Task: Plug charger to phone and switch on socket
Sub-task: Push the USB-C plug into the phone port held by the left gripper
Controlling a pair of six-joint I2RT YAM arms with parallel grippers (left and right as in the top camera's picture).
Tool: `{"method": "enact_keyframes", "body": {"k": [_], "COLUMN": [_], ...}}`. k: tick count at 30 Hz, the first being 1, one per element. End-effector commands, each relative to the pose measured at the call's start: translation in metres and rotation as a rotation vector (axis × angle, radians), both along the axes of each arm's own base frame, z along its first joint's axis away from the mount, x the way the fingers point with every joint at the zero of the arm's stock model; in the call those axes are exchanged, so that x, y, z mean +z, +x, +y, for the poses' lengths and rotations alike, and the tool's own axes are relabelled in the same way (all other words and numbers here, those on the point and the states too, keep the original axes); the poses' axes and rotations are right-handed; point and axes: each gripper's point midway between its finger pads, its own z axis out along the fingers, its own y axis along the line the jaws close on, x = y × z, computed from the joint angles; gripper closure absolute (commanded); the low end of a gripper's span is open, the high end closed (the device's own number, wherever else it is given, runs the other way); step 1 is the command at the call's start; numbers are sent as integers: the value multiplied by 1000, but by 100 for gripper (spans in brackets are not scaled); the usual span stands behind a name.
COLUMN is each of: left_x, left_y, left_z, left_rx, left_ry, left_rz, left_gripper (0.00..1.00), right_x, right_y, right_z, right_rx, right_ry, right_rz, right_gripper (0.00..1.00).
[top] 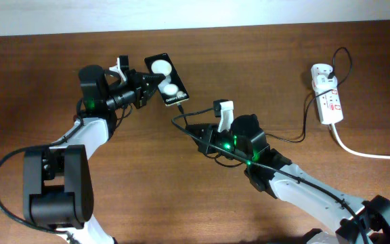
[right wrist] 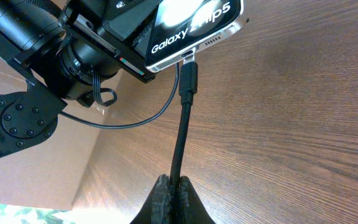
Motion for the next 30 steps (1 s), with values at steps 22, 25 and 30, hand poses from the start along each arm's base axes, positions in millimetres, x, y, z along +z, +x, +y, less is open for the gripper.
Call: {"method": "enact_keyframes", "body": {"k": [22,25,30], "left_x": [12,12,12], "left_y": [1,2,1], "left_z": [-2,0,0], "left_rx": [-23,-21,-23], "left_ry": [1,1,0], "left_rz": [-49,-49,-49], "left_gripper": [100,100,100], "right_x": [-2,-2,-4], "right_y": [-3,-2,1], "right_z": [2,1,-2], "right_rx": [23,16,-9], "right_ry": [14,12,1], "right_rz": [4,2,3], "right_gripper": [96,96,96]}}
